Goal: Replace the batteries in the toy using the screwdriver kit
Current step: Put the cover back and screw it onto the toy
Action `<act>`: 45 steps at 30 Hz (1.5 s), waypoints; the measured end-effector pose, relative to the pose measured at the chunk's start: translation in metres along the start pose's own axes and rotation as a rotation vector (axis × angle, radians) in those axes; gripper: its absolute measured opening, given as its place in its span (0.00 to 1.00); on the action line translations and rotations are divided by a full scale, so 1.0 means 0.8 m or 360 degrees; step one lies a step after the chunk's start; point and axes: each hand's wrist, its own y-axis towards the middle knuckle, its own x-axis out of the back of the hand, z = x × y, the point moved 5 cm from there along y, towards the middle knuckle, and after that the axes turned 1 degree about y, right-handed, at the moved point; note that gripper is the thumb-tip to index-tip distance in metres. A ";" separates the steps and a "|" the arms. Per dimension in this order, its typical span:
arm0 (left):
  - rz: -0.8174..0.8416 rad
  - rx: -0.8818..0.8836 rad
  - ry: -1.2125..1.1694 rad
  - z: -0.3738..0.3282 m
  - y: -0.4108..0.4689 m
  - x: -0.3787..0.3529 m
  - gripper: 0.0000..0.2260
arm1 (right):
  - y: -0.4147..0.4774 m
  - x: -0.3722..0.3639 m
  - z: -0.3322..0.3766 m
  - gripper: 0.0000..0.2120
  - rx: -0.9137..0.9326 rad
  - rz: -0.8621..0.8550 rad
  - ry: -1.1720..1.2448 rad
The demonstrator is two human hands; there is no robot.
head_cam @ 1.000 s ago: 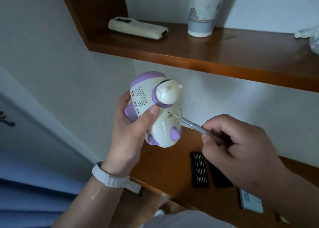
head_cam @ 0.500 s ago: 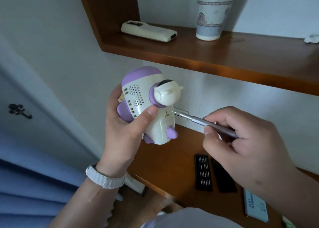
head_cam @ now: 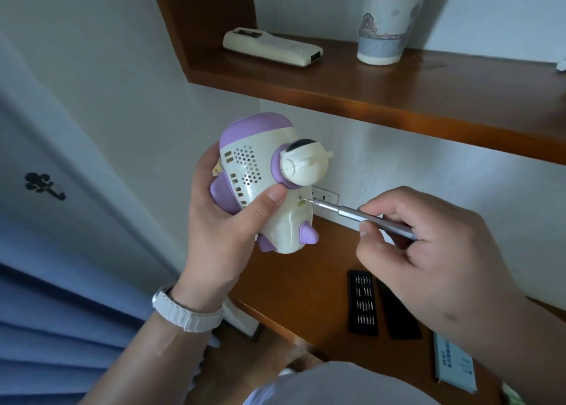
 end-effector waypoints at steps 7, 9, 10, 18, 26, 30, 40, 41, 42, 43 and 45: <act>0.0076 -0.0059 0.0126 0.001 -0.001 -0.006 0.33 | -0.002 -0.007 -0.009 0.05 -0.0090 0.0040 -0.0068; 0.0098 -0.0060 0.0124 0.003 -0.001 -0.008 0.32 | -0.003 -0.008 -0.011 0.05 -0.0115 0.0068 -0.0054; 0.0104 -0.0057 0.0117 0.004 -0.001 -0.008 0.32 | -0.003 -0.008 -0.011 0.05 -0.0127 0.0083 -0.0057; 0.0122 -0.0065 0.0171 0.007 -0.004 -0.010 0.34 | -0.005 -0.009 -0.012 0.04 -0.0167 0.0142 -0.0083; 0.0148 -0.0110 0.0228 0.001 -0.003 -0.017 0.35 | 0.002 -0.007 -0.017 0.06 -0.0153 0.0280 -0.0080; 0.0146 -0.0108 0.0224 -0.002 0.001 -0.019 0.34 | 0.010 -0.003 -0.019 0.06 -0.0135 0.0292 -0.0080; 0.0178 -0.0151 0.0212 -0.006 0.004 -0.030 0.33 | 0.020 0.010 -0.016 0.15 0.0035 0.0336 -0.0105; 0.0179 -0.0148 0.0214 -0.005 0.004 -0.031 0.32 | 0.020 0.012 -0.016 0.16 0.0039 0.0334 -0.0099; 0.0180 -0.0141 0.0214 -0.004 0.004 -0.032 0.32 | 0.020 0.013 -0.017 0.16 0.0036 0.0332 -0.0095; 0.0180 -0.0133 0.0212 -0.003 0.003 -0.033 0.32 | 0.020 0.014 -0.017 0.14 0.0027 0.0328 -0.0097; 0.0179 -0.0118 0.0207 -0.001 0.003 -0.036 0.32 | 0.020 0.016 -0.018 0.10 0.0008 0.0324 -0.0126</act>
